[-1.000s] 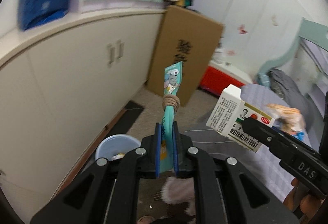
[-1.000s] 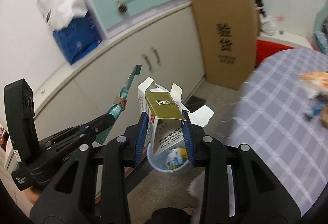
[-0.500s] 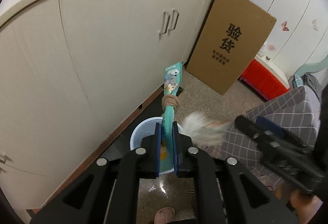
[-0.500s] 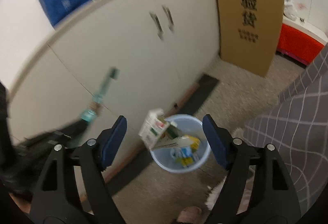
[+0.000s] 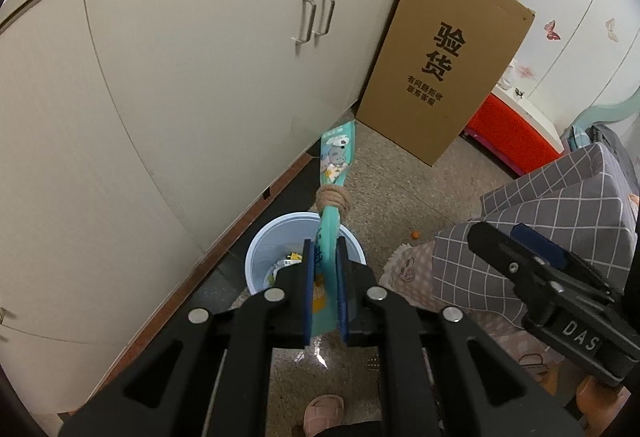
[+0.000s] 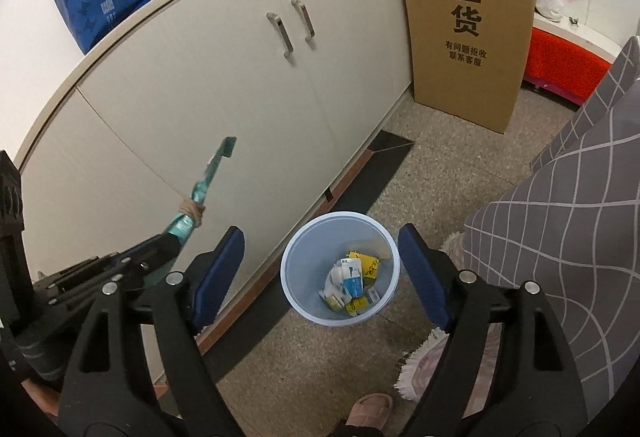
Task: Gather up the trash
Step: 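Carry both to the wastebasket and open both tools to drop them, then swing both tools back toward the trash on the table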
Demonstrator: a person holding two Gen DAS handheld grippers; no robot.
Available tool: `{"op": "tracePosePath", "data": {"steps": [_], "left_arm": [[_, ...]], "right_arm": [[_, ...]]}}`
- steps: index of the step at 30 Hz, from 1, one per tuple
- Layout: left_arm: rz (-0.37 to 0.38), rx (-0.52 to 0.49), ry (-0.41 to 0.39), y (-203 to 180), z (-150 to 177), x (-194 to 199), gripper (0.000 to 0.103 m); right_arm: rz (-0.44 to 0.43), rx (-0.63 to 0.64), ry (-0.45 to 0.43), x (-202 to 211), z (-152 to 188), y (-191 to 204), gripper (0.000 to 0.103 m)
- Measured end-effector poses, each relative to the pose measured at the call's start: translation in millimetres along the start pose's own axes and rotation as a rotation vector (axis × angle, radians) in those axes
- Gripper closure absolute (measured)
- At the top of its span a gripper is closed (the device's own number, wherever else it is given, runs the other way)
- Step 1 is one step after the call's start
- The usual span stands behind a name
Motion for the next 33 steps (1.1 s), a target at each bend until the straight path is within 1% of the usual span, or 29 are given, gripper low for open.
{"op": "tracePosePath", "data": {"steps": [8, 13, 15, 16, 17, 18, 19, 20, 22, 24, 28, 33], "left_arm": [[0.010, -0.013, 0.004, -9.5, -4.7, -5.5, 0.093], [0.020, -0.028, 0.000, -19.5, -13.9, -8.7, 0.093], [0.020, -0.037, -0.010, -23.8, -21.0, -10.5, 0.091], [0.015, -0.046, -0.017, -25.7, -23.6, -10.9, 0.078], [-0.011, -0.063, -0.014, -27.6, -27.2, -12.6, 0.037], [-0.033, -0.071, -0.015, -28.3, -29.9, -13.2, 0.020], [-0.048, -0.074, -0.035, -28.2, -32.2, -11.4, 0.017], [-0.053, -0.069, -0.055, -28.0, -33.8, -8.4, 0.017], [-0.033, -0.044, -0.047, -27.7, -34.5, -5.8, 0.017], [-0.029, -0.025, -0.053, -27.7, -33.7, -2.7, 0.017], [-0.032, -0.029, -0.065, -31.1, -30.6, 7.3, 0.017], [-0.014, -0.013, -0.089, -38.4, -27.9, 27.4, 0.017]], "right_arm": [[0.001, -0.016, -0.051, 14.9, -8.5, -3.0, 0.024], [0.009, -0.042, -0.108, 28.2, -15.9, -9.0, 0.024], [0.015, -0.058, -0.134, 33.5, -18.4, -12.6, 0.024], [0.017, -0.067, -0.145, 36.2, -19.6, -15.0, 0.024], [0.016, -0.072, -0.152, 38.1, -20.5, -17.0, 0.024], [0.018, -0.075, -0.156, 39.4, -20.8, -18.6, 0.024], [0.022, -0.077, -0.159, 40.6, -21.3, -20.3, 0.024], [0.022, -0.078, -0.159, 41.0, -21.2, -20.9, 0.024], [0.026, -0.079, -0.158, 42.2, -20.4, -22.5, 0.024], [0.027, -0.084, -0.156, 43.5, -19.5, -23.8, 0.024], [0.031, -0.088, -0.161, 51.8, -18.7, -25.4, 0.024], [0.032, -0.092, -0.188, 72.9, -18.9, -25.5, 0.023]]}}
Point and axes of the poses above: each gripper's, at about its wrist camera, not at the fingertips, and x roughly against the way its jaws point, y to its left, z to its underside, the point moved 4 cm from there along -x, roughly the way its jaws point, and after that the axes turned 8 degrees about z, right-handed, at the moved point
